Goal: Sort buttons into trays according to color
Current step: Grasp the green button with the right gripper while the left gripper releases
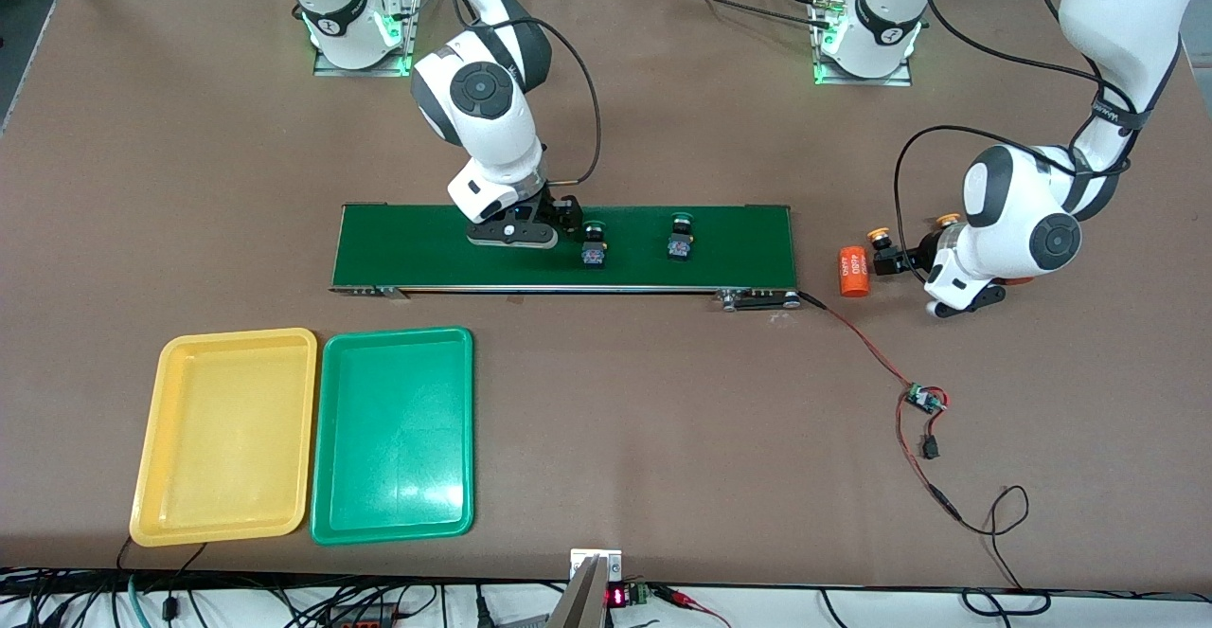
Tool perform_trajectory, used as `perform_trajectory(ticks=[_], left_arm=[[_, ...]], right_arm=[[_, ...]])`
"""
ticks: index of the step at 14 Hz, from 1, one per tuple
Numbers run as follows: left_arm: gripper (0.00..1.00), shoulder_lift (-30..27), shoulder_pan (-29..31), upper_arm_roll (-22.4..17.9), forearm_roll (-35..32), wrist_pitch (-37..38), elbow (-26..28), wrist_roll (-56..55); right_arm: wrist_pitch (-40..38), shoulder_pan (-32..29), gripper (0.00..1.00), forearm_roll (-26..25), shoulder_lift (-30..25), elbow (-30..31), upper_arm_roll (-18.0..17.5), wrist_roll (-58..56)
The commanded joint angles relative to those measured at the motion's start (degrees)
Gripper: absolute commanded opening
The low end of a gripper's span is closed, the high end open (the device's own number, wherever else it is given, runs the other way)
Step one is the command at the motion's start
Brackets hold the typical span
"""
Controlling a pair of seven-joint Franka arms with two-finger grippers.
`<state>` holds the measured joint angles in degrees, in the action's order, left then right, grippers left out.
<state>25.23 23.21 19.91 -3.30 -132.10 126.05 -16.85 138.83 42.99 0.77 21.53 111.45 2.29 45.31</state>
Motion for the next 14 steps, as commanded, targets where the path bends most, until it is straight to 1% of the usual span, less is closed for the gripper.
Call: perform_trajectory(ticks=[1, 2, 3, 5, 6, 8, 11, 14], left_arm=[[0.86, -0.2, 0.5, 0.5, -1.5, 0.5, 0.3, -0.8], [0.74, -0.2, 0.5, 0.5, -1.5, 1.2, 0.3, -0.8], [0.55, -0.2, 0.4, 0.5, -1.5, 1.7, 0.3, -0.8], [0.26, -0.4, 0.4, 0.5, -1.5, 2.0, 0.3, -0.9], [0.17, -0.9, 0.4, 0.5, -1.5, 2.0, 0.3, -0.8], [0.09, -3.2, 0.4, 0.6, -1.5, 2.1, -0.1, -0.1], [0.05, -9.0, 0.0, 1.2, -1.8, 2.2, -1.1, 0.8], [0.03, -13.4, -0.3, 3.5, -1.4, 5.0, -3.6, 11.5]], right_arm=[[-0.5, 0.3, 1.00, 0.3, 1.6, -2.9, 0.3, 2.2], [-0.5, 0.4, 1.00, 0.3, 2.1, -3.4, 0.3, 2.3], [-0.5, 0.4, 1.00, 0.3, 2.5, -3.6, 0.3, 2.4], [-0.5, 0.4, 1.00, 0.3, 2.9, -4.0, 0.3, 2.5], [-0.5, 0.5, 1.00, 0.5, 3.2, -4.2, 0.3, 3.5], [-0.5, 0.9, 1.00, 0.6, 4.2, -5.4, 0.3, 4.6], [-0.4, 1.0, 1.00, 0.7, 5.4, -6.1, 0.3, 4.8], [-0.4, 2.1, 1.00, 0.6, 7.2, -6.8, 0.3, 5.1]])
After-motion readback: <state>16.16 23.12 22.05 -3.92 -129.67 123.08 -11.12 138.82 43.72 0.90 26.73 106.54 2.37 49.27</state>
